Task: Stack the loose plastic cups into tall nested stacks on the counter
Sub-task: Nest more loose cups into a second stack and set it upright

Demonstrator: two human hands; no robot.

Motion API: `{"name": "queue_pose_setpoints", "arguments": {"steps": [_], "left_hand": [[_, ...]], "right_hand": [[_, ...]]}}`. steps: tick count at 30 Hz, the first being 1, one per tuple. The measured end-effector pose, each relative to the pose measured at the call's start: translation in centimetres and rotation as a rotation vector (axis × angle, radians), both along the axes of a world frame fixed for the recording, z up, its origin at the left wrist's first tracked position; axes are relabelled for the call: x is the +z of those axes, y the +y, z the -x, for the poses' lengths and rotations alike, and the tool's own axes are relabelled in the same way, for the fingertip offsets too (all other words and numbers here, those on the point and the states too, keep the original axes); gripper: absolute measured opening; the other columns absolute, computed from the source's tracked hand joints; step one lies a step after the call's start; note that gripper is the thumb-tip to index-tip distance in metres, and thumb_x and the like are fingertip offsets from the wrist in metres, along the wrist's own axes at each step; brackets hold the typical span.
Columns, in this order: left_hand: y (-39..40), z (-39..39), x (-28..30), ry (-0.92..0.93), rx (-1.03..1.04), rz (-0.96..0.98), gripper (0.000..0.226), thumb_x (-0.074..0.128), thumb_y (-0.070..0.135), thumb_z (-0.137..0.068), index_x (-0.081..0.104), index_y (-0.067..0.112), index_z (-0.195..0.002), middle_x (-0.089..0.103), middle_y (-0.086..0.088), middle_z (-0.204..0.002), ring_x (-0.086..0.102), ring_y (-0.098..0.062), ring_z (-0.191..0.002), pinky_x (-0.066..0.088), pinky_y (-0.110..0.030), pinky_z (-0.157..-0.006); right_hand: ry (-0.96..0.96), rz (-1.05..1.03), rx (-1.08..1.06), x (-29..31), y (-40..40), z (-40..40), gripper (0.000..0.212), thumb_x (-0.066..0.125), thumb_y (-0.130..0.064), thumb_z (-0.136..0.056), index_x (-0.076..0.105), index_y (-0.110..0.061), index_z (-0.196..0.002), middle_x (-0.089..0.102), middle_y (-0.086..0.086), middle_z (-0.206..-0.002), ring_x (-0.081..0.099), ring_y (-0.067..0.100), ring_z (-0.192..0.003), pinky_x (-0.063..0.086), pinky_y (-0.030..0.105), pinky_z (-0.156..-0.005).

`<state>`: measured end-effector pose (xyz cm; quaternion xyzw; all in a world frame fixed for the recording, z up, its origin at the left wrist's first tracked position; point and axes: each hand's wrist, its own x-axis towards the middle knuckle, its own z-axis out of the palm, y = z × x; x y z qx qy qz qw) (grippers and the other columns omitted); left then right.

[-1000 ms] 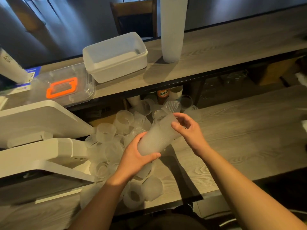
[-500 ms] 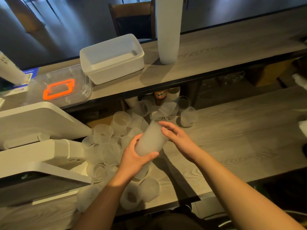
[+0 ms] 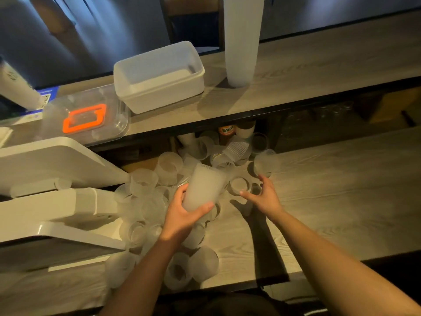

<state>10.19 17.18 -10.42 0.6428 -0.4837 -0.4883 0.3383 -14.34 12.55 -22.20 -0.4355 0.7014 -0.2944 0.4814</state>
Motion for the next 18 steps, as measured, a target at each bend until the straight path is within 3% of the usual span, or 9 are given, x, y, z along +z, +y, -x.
{"name": "queue_pose_setpoints", "arguments": {"steps": [6,13,18], "left_hand": [[0.0,-0.3,0.1,0.027,0.016,-0.047,0.083,0.08,0.057,-0.044,0.048,0.041,-0.119,0.054,0.013,-0.122,0.058,-0.007,-0.106,0.053,-0.014,-0.07],[0.0,-1.4,-0.6,0.057,0.056,-0.084,0.086,0.085,0.054,-0.047,0.05,0.042,-0.124,0.056,0.008,-0.125,0.061,-0.011,-0.108,0.055,-0.02,-0.073],[-0.2,-0.5,-0.7,0.043,0.034,-0.089,0.078,0.083,0.053,-0.047,0.051,0.043,-0.117,0.056,0.008,-0.123,0.06,-0.012,-0.108,0.056,-0.025,-0.076]], "right_hand": [[0.251,0.04,0.215,-1.3,-2.2,-1.3,0.117,0.092,-0.037,-0.065,0.022,-0.021,-0.158,0.032,0.003,-0.159,0.031,0.025,-0.146,0.033,0.046,-0.118],[0.398,0.019,0.295,-1.6,-2.7,-0.4,0.088,0.083,-0.04,-0.077,0.037,-0.022,-0.15,0.039,0.005,-0.147,0.038,0.026,-0.138,0.039,0.044,-0.114],[0.358,-0.003,0.34,-1.5,-1.8,-0.1,0.115,0.089,-0.045,-0.068,0.021,-0.023,-0.157,0.03,0.002,-0.159,0.03,0.027,-0.145,0.034,0.046,-0.117]]}}
